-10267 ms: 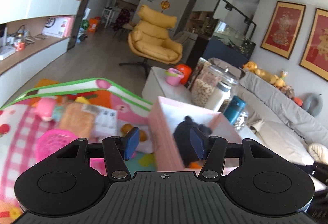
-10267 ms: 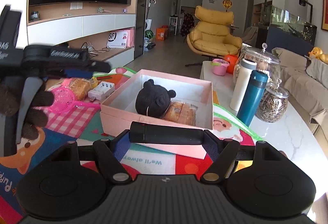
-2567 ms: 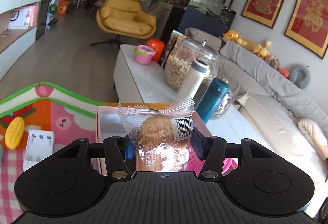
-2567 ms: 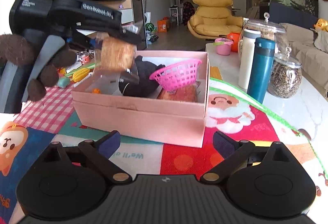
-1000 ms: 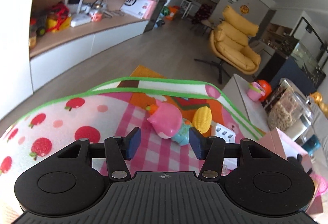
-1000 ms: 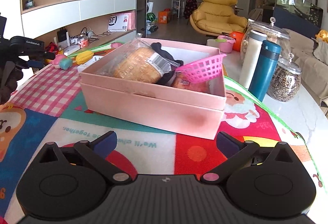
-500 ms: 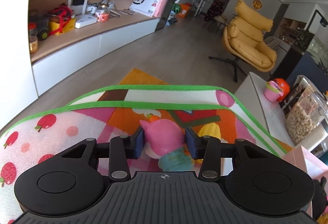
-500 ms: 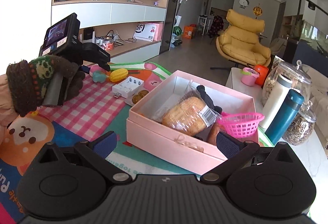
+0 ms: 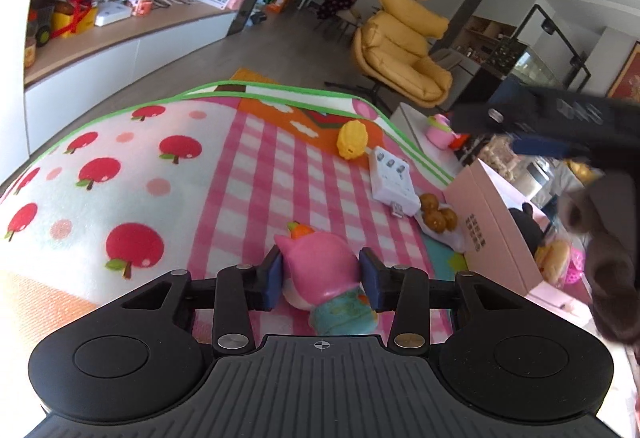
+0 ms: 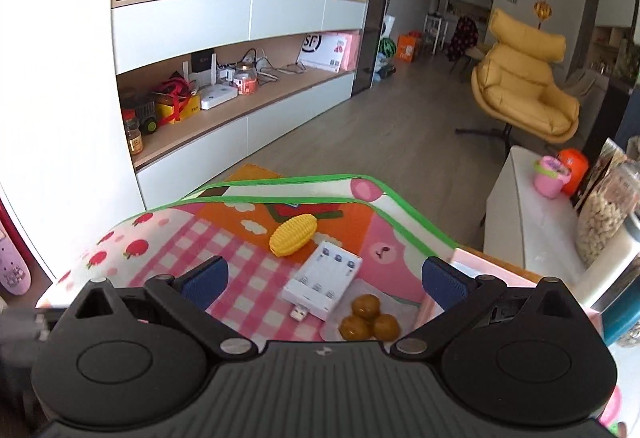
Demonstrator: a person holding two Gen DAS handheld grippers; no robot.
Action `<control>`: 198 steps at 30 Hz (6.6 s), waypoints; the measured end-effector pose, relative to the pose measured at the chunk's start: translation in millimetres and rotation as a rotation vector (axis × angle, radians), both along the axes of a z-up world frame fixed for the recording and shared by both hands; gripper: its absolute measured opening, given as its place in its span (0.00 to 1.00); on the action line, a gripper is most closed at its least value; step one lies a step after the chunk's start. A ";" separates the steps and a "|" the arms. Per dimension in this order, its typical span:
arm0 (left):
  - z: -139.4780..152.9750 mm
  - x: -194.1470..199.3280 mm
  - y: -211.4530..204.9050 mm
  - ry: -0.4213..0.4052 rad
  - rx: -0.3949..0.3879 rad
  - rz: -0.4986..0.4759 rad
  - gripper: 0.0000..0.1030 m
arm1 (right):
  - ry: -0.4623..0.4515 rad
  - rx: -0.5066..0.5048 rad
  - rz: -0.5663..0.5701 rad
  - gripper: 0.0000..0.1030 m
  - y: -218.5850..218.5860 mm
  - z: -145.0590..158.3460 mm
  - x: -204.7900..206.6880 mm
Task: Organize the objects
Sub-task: 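Grasp the pink toy figure with the left gripper while the right reaches toward the yellow corn, then grasp the yellow toy corn with the right gripper while the left holds the figure, then carry the pink figure with the left gripper while the right carries the corn to the box, then open the left gripper over the box while the right lowers the corn inside, then grasp the white battery charger with the left gripper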
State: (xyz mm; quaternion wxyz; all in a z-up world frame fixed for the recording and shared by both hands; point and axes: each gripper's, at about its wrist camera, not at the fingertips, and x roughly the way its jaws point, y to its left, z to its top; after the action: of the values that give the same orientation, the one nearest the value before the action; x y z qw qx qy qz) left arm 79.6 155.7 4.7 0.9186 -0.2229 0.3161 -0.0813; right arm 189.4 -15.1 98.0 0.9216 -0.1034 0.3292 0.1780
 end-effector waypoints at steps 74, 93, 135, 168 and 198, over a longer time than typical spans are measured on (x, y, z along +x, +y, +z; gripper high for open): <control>5.3 -54.5 -113.6 0.041 0.212 -0.344 0.39 | 0.048 -0.061 -0.163 0.73 -155.5 -84.7 -172.2; 2.6 -58.8 -110.7 0.021 0.199 -0.339 0.39 | 0.061 0.066 -0.261 0.74 -159.7 -93.7 -143.5; 77.2 73.2 -183.0 -0.162 0.128 -0.328 0.38 | -0.159 0.172 -0.225 0.64 -236.9 -17.2 -184.1; 20.2 148.3 -93.0 0.056 0.143 -0.062 0.38 | -0.001 0.111 -0.223 0.90 -190.1 -70.2 -154.8; 4.5 52.6 -102.3 -0.079 0.526 -0.173 0.42 | 0.007 0.125 -0.205 0.95 -186.9 -89.4 -158.6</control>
State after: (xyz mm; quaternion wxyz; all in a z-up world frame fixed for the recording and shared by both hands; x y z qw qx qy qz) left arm 132.3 53.4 9.2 0.9462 0.0544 0.3080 -0.0833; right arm 30.8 -202.0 8.5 0.9385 -0.0108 0.3294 0.1033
